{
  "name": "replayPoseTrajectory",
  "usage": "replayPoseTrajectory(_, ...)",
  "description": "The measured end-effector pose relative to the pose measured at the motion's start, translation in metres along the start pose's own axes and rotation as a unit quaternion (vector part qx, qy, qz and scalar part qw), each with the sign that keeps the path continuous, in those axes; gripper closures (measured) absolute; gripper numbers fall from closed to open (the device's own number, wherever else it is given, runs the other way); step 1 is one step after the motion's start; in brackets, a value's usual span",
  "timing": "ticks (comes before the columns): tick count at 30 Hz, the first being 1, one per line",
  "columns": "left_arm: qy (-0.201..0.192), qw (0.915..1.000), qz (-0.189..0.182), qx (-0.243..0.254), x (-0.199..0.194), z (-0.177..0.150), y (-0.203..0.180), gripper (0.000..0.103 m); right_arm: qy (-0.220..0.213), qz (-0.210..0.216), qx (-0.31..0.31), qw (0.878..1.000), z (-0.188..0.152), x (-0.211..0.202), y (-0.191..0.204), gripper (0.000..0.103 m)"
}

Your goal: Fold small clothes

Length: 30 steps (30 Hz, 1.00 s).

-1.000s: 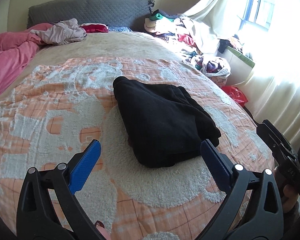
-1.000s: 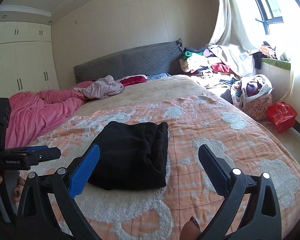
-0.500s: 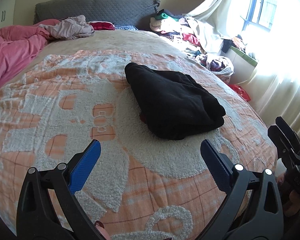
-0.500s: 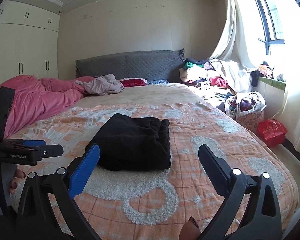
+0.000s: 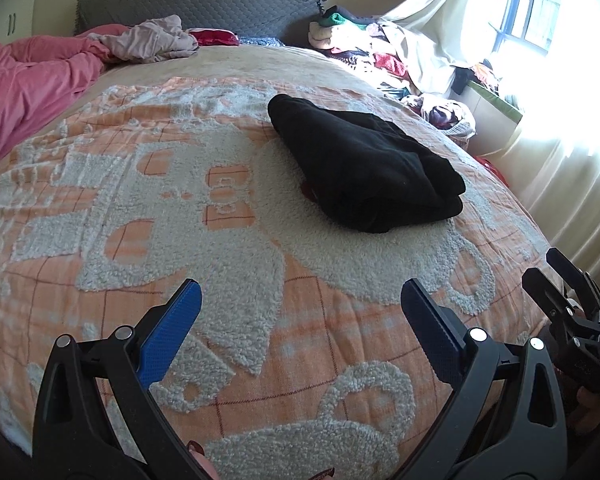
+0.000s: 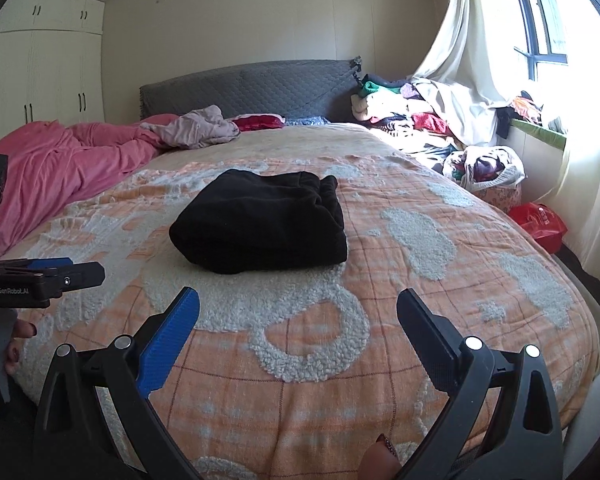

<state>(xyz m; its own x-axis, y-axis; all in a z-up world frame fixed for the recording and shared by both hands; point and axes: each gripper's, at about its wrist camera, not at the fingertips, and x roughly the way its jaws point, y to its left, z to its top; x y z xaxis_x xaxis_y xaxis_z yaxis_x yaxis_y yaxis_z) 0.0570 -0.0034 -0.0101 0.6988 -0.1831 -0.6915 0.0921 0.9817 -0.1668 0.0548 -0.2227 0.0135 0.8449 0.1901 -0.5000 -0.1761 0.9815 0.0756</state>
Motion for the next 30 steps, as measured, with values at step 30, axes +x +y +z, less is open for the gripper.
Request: replayPoseTrajectory(30, 0.019, 0.9992, 0.033, -0.014, 0.014, -0.005, 0.006, 0.010, 0.041, -0.025, 0.039, 0.998, -0.008, 0.026, -0.016, 0.005)
